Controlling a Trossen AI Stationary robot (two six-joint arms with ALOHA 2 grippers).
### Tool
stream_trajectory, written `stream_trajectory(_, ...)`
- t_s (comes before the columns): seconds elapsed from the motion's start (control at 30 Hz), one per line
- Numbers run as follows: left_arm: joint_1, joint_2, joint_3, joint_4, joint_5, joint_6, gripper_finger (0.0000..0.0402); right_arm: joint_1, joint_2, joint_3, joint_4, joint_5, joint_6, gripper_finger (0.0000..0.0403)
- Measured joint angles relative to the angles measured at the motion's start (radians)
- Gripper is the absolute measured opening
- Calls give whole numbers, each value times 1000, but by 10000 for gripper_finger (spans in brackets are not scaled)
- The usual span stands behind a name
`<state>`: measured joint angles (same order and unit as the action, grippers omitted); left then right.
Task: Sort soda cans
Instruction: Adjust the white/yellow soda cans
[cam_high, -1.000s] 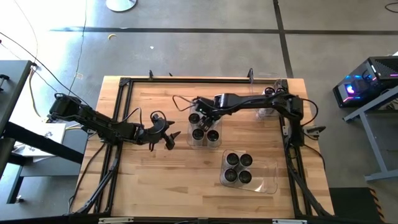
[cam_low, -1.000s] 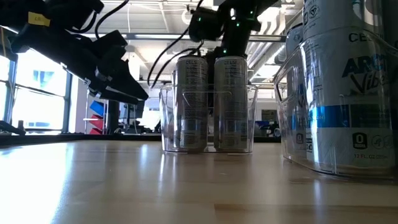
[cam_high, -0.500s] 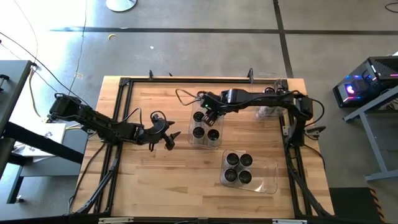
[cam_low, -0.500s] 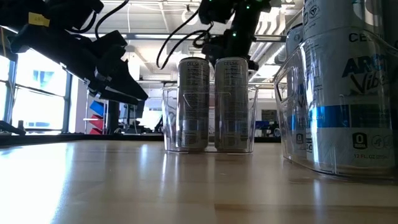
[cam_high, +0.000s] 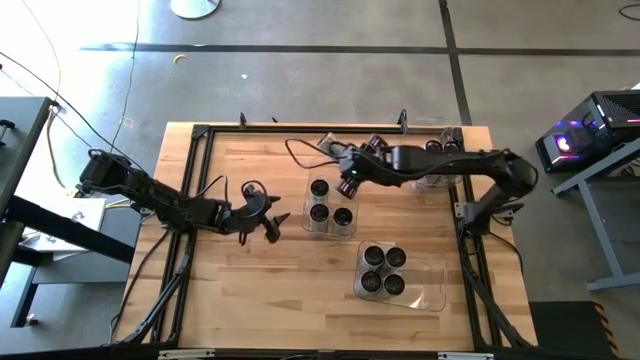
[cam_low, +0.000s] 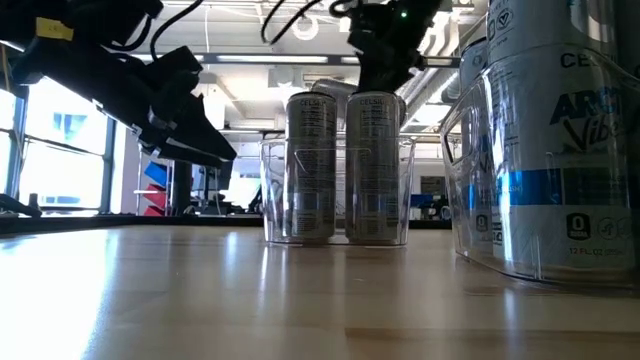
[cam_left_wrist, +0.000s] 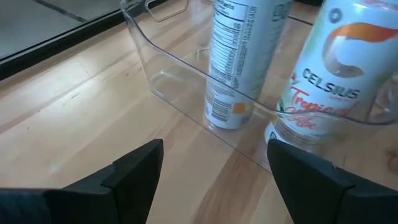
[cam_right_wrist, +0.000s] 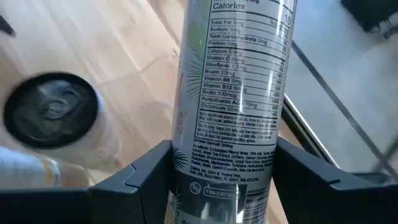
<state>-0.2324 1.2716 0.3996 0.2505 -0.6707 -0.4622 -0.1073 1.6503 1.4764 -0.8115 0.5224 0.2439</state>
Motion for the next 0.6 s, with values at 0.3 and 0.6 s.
stream_trajectory(0.3, -37, 0, 0, 73, -47, 57, 282, 0, -299, -497, 653, -110, -79, 218)
stream_trajectory(0.6, -18, -7, 0, 581, -113, 534, 282, 37, -336, -806, 1334, -324, -249, 217)
